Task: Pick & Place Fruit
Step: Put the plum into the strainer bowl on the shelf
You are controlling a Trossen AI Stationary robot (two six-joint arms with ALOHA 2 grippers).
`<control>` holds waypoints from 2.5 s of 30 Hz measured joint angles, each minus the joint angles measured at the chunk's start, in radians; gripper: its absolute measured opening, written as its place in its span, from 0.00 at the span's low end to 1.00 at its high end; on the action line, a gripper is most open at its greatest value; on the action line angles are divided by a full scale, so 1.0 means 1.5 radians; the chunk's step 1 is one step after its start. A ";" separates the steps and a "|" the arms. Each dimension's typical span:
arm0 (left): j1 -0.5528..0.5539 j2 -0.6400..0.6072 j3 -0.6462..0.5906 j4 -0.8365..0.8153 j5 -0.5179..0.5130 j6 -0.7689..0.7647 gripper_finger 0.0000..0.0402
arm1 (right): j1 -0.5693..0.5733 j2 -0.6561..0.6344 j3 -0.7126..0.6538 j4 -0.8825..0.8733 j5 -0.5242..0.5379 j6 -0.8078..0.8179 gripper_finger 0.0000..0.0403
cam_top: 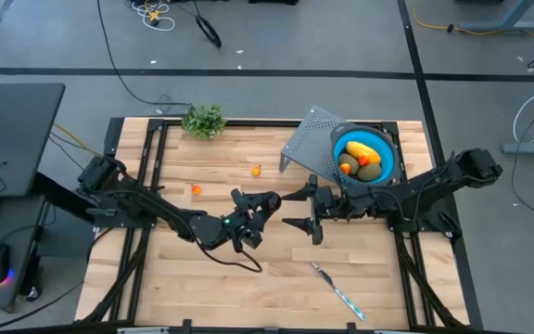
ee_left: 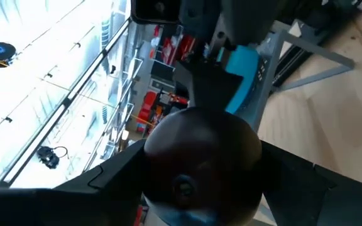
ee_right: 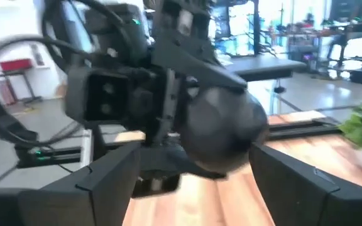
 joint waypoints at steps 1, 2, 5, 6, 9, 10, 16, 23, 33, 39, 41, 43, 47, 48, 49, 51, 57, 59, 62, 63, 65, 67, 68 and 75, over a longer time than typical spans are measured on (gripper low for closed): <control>0.001 0.000 0.000 0.002 0.000 -0.002 0.70 | 0.000 0.000 0.000 0.001 0.001 -0.001 0.78; 0.001 0.000 0.000 0.005 0.002 -0.003 0.70 | 0.000 0.000 0.000 0.000 0.002 -0.001 0.78; 0.003 0.000 0.002 0.004 0.018 -0.019 0.69 | 0.000 0.000 0.000 -0.001 0.024 -0.002 0.78; 0.004 0.000 0.002 0.002 0.027 -0.031 0.69 | 0.000 0.000 0.000 -0.001 0.033 -0.002 0.78; 0.006 0.000 0.002 0.002 0.030 -0.047 0.69 | -0.001 0.000 0.000 -0.001 0.038 -0.002 0.78; 0.006 0.000 0.002 0.002 0.028 -0.047 0.69 | -0.003 0.000 0.000 0.000 0.037 -0.002 0.78; 0.007 0.000 0.002 0.004 0.041 -0.043 0.69 | -0.017 0.014 0.000 0.025 0.034 -0.002 0.78; 0.008 0.000 0.002 0.004 0.041 -0.026 0.69 | -0.039 0.056 0.010 0.075 0.013 -0.002 0.78; 0.008 -0.001 0.002 0.004 0.095 -0.018 0.69 | -0.042 0.087 0.046 0.079 0.006 -0.008 0.78; 0.009 -0.001 0.002 0.004 0.111 -0.023 0.69 | -0.041 0.093 0.047 0.081 0.012 0.007 0.77; 0.009 -0.001 0.002 0.004 0.124 -0.033 0.69 | -0.041 0.093 0.047 0.081 0.009 0.008 0.74; 0.009 -0.001 0.002 0.004 0.136 -0.039 0.69 | -0.040 0.093 0.047 0.081 0.000 0.009 0.72; 0.008 -0.001 0.002 0.004 0.134 -0.044 0.69 | -0.038 0.093 0.047 0.080 -0.004 0.011 0.66; 0.008 -0.001 0.002 0.005 0.133 -0.045 0.69 | -0.038 0.093 0.047 0.080 -0.004 0.011 0.65; 0.008 -0.001 0.002 0.004 0.133 -0.047 0.69 | -0.038 0.093 0.047 0.080 -0.004 0.011 0.65; 0.008 -0.001 0.002 0.004 0.133 -0.057 0.70 | -0.038 0.093 0.047 0.080 -0.004 0.011 0.65; 0.006 -0.001 0.003 0.010 0.159 -0.098 0.75 | -0.040 0.094 0.047 0.073 0.008 0.005 0.65; 0.004 -0.001 0.003 0.009 0.170 -0.107 0.78 | -0.041 0.094 0.047 0.073 0.019 0.005 0.65; 0.000 -0.001 0.003 0.008 0.181 -0.114 0.84 | -0.039 0.094 0.047 0.071 0.026 0.005 0.65; -0.003 -0.001 0.003 0.008 0.179 -0.109 0.86 | -0.038 0.093 0.047 0.071 0.024 0.005 0.65; -0.009 -0.001 0.003 0.010 0.154 -0.089 0.90 | -0.039 0.091 0.047 0.072 0.025 0.004 0.65; -0.019 -0.001 0.003 0.032 0.109 -0.058 0.93 | -0.040 0.087 0.047 0.068 0.025 0.002 0.65; -0.024 -0.002 0.003 0.050 0.082 -0.042 0.95 | -0.039 0.085 0.047 0.069 0.025 -0.003 0.65; -0.051 -0.003 0.003 0.162 -0.041 0.009 0.99 | -0.041 0.045 0.047 0.008 0.148 -0.097 0.65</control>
